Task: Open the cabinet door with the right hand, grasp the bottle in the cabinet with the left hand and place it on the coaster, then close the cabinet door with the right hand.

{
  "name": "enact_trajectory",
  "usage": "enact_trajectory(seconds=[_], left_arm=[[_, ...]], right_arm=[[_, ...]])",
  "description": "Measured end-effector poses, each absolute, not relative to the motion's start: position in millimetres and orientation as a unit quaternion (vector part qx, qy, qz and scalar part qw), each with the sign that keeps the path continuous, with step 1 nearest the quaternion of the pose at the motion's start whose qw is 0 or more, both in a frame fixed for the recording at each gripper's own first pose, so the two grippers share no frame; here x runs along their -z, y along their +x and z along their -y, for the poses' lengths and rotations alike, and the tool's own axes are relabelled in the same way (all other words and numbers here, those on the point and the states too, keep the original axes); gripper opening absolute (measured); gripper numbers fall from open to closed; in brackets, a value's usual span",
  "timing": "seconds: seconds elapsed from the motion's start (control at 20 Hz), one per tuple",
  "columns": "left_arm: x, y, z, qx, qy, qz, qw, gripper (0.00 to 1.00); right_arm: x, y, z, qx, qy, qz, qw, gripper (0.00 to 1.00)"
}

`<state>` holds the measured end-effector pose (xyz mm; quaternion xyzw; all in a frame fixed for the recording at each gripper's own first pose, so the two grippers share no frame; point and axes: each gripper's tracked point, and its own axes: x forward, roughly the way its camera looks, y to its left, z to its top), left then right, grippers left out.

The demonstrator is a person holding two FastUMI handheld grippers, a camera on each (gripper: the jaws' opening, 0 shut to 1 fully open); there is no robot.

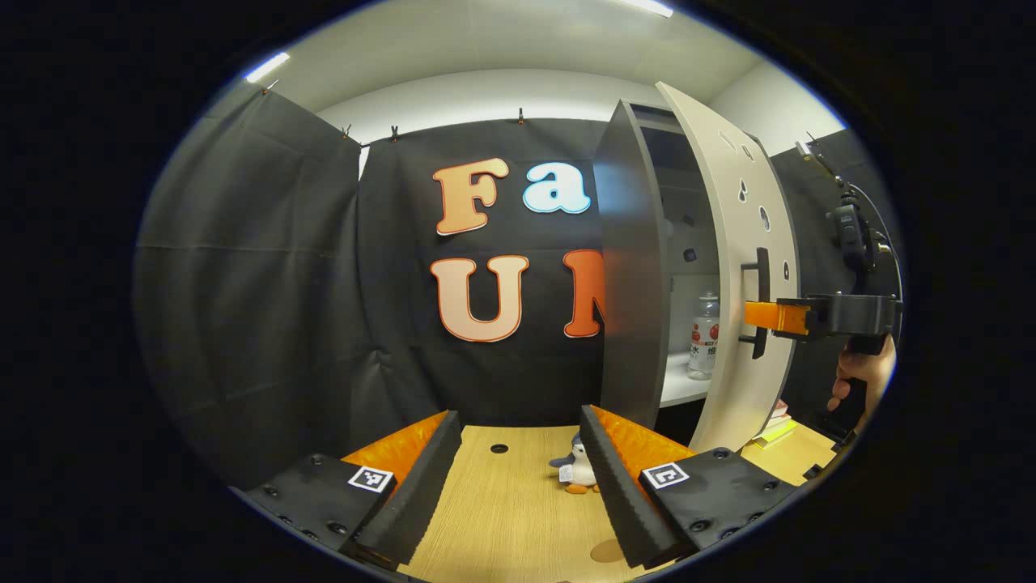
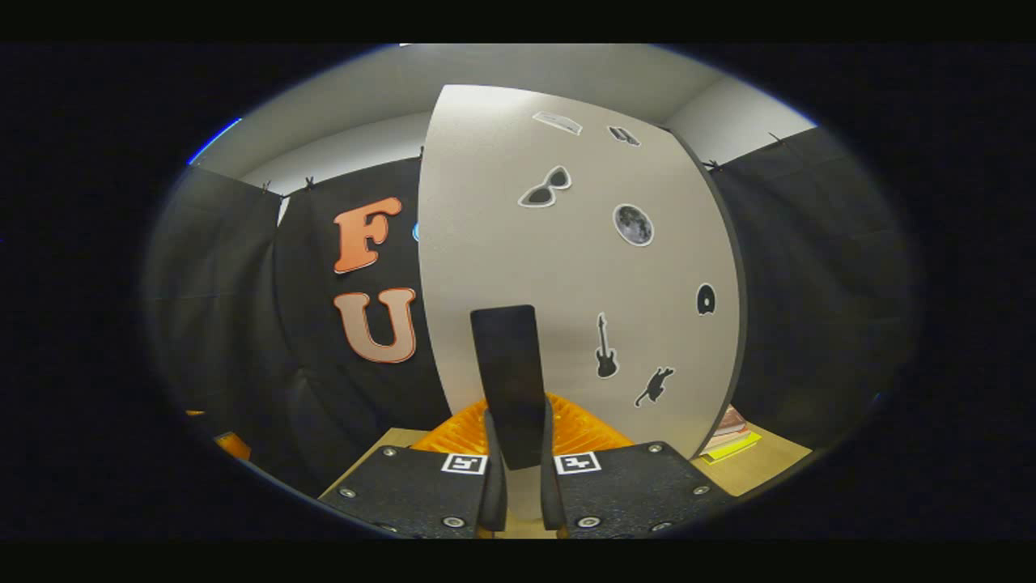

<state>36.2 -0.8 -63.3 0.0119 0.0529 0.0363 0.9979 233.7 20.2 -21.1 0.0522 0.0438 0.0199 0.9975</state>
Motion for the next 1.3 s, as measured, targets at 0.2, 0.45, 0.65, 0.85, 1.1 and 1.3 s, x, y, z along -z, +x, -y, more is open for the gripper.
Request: enact_trajectory(seconds=[0.2, 0.45, 0.65, 0.85, 1.1, 1.3], left_arm=[[64.1, 28.8, 10.1, -0.034, 0.012, -0.053, 0.998, 0.96], [73.1, 24.3, 24.3, -0.029, 0.01, -0.066, 0.997, 0.96], [78.5, 22.4, 36.0, -0.025, 0.009, -0.073, 0.997, 0.96], [84.2, 25.1, 51.9, -0.013, 0.007, -0.079, 0.997, 0.96], [88.7, 22.3, 88.4, 0.007, 0.0, -0.083, 0.997, 0.96], [88.1, 24.0, 112.2, 0.018, -0.006, -0.084, 0.996, 0.96]], right_arm=[[21.0, 227.0, -12.4, -0.013, 0.061, -0.038, 0.997, 0.16], [20.3, 216.5, -1.9, -0.009, 0.062, -0.039, 0.997, 0.16], [20.7, 208.0, 9.7, 0.003, 0.06, -0.04, 0.997, 0.16], [19.4, 200.8, 27.1, 0.027, 0.055, -0.038, 0.997, 0.15], [17.8, 194.8, 43.6, 0.044, 0.068, -0.031, 0.996, 0.11], [18.0, 194.4, 61.9, 0.057, 0.058, -0.029, 0.996, 0.11]])
